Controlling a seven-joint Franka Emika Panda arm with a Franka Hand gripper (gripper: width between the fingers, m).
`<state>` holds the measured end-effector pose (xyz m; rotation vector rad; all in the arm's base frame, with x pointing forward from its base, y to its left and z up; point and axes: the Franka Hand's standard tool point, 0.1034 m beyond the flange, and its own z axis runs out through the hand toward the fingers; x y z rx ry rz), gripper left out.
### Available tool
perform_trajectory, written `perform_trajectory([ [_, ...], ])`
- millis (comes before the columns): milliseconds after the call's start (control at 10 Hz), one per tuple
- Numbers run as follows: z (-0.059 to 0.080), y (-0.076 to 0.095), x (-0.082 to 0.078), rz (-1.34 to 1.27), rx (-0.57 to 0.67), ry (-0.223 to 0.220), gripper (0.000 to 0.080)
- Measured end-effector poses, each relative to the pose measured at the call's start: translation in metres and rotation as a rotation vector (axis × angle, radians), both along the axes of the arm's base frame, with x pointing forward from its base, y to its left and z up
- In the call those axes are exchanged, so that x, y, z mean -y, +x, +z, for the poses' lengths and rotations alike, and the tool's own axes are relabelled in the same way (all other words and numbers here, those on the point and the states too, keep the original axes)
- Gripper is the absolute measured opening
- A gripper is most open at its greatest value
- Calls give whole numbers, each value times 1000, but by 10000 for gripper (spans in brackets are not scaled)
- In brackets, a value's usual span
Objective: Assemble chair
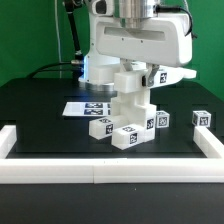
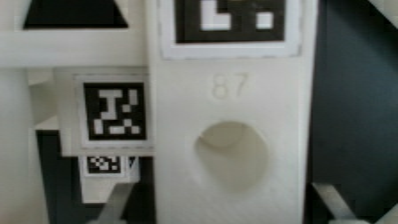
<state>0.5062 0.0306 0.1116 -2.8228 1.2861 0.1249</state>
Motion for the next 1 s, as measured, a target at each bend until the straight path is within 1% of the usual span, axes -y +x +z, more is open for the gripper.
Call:
perform_trajectory([
  [500,-17,2,2,52,-5,-16,289],
  [1000,-17,13,5,109,15,-16,289],
])
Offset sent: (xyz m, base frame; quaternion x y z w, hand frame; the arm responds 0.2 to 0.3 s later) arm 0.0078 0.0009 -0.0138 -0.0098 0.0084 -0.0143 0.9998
